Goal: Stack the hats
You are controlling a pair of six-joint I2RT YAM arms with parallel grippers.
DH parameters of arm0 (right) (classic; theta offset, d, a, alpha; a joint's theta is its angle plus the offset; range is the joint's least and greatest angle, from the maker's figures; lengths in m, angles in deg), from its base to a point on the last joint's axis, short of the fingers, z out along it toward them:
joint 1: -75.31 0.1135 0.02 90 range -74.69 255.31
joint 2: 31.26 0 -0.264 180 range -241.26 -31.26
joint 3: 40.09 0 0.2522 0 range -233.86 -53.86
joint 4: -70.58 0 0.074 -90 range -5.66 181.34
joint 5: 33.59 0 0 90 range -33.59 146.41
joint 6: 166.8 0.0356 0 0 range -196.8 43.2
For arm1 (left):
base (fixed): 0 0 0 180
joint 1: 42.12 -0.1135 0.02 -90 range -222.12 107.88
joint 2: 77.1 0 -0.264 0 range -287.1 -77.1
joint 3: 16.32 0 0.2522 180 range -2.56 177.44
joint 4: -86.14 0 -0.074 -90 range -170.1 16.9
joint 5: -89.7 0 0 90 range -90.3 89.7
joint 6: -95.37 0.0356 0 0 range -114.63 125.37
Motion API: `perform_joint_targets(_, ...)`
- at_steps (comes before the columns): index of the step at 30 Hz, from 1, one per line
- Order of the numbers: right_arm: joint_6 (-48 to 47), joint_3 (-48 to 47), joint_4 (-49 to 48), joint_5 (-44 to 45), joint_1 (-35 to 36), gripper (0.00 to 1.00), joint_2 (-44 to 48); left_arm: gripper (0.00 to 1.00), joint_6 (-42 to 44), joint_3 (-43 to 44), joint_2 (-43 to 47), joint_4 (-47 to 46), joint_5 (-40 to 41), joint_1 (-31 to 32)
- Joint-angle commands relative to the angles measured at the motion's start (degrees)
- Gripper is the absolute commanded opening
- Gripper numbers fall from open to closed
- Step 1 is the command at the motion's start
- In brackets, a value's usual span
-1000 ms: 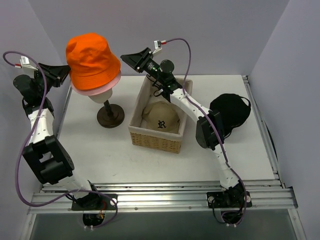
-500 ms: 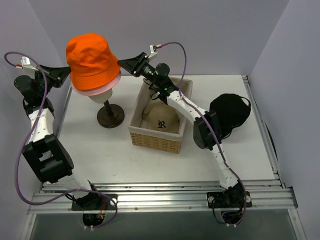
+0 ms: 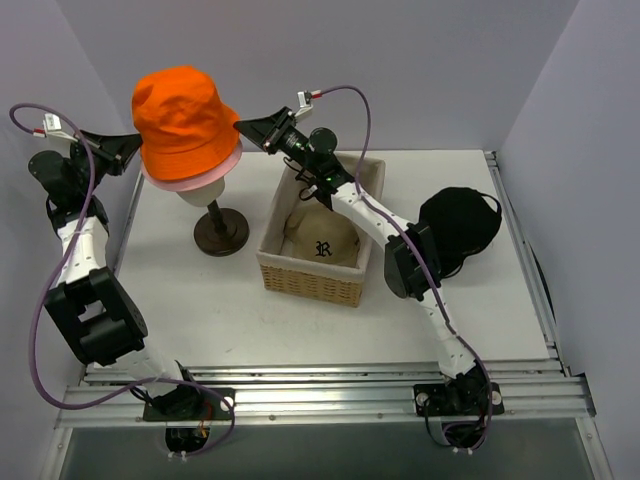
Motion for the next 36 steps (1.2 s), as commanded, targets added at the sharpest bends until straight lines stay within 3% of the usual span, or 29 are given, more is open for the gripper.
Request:
perform_joint_targets(1,1.57,-2.48,-3.73,1.01,0.62,0.0,-0.75,0.02,1.1,0.42,-0.67,-2.73,-1.36,-0.07)
perform_joint_targets(25,-0.62,4.3,-2.67,-2.59,-0.52,0.0,-0.41,0.03,1.73,-3.36,-1.2,-4.39,-3.55,-0.86)
perform_joint_targets(28,-2.03,4.47,-1.7,-2.68,-0.96,0.0,1.7,0.13,0.49,-3.36,0.21,-4.23,-3.38,-1.38)
perform_joint_targets(29,-2.3,4.64,-1.7,-2.68,-1.05,0.0,2.32,0.21,1.1,-3.19,1.34,-3.53,-2.59,-1.56)
perform_joint_targets(36,-1.6,6.31,-3.45,-3.03,-0.88,0.0,4.17,0.34,9.17,-1.61,8.38,11.98,2.41,-3.23)
